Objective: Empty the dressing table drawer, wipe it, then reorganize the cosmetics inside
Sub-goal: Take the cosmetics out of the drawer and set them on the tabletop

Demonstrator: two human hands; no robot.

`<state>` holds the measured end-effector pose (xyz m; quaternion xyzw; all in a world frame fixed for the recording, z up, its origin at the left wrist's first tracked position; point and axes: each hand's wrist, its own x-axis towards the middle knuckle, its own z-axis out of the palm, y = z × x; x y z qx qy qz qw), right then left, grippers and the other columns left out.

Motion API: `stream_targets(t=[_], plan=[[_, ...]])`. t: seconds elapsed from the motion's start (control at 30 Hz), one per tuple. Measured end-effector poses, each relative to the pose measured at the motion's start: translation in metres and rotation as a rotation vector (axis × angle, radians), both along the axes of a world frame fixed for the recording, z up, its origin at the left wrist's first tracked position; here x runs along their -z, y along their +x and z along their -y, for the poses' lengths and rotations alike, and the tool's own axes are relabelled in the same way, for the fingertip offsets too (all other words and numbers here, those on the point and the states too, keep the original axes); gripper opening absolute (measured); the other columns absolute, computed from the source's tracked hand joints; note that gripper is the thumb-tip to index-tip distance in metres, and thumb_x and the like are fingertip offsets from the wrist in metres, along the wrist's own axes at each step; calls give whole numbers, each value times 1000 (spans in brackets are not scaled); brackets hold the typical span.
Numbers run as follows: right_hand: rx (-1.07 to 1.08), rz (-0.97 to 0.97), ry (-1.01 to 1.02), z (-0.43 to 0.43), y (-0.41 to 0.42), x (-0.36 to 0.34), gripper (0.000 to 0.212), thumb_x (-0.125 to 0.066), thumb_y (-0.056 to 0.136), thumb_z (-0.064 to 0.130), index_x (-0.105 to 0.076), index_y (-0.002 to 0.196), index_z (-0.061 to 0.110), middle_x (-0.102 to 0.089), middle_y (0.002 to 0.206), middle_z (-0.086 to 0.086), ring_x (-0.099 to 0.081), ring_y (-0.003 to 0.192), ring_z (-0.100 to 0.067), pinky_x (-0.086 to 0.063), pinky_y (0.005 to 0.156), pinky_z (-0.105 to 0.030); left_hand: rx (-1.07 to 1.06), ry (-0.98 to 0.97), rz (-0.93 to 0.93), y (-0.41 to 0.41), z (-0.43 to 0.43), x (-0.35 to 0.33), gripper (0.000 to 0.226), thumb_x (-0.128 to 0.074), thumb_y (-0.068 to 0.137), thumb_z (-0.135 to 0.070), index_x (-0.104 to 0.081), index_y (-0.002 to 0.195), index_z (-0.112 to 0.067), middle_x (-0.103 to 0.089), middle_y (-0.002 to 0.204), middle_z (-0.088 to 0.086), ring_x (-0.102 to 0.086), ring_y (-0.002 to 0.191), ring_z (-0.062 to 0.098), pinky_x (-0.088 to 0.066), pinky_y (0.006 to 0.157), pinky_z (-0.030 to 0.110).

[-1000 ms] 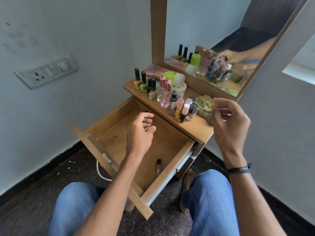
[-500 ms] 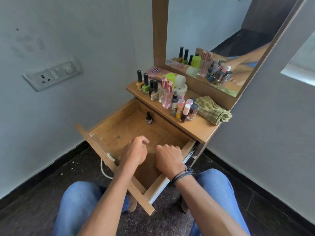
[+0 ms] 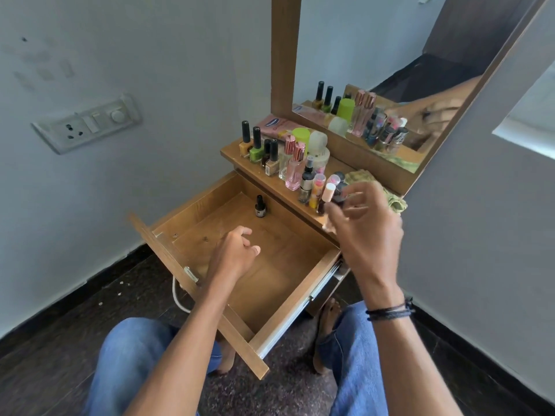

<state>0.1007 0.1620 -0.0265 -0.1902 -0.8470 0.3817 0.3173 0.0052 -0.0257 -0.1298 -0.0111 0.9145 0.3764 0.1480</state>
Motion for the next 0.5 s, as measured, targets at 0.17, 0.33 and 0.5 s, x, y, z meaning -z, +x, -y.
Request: stream_targets(t=[0.17, 0.33, 0.5], plan=[[124, -118, -28, -20, -5, 30, 29, -83, 84, 26, -61, 103, 21, -67, 89, 12, -68, 75, -5, -61, 74, -40, -27, 26, 3, -27, -10, -11, 70, -72, 93, -26, -36, 153, -23, -44, 154, 3, -45, 138, 27, -41, 109, 50], [69, -123, -52, -20, -10, 49, 37, -83, 86, 22, -60, 115, 21, -65, 95, 14, -68, 85, -3, -61, 78, -34, -2, -73, -10, -63, -32, -6, 77, -57, 94, -3, -20, 160, -16, -20, 166, 7, -24, 151, 29, -31, 120, 44], [38, -104, -63, -24, -13, 60, 42, -81, 86, 18, -56, 120, 24, -69, 96, 10, -69, 90, -1, -60, 79, -30, -62, 34, -47, -85, -51, 10, 64, -72, 91, -25, -41, 145, -14, -48, 149, 9, -48, 135, 33, -48, 103, 47]])
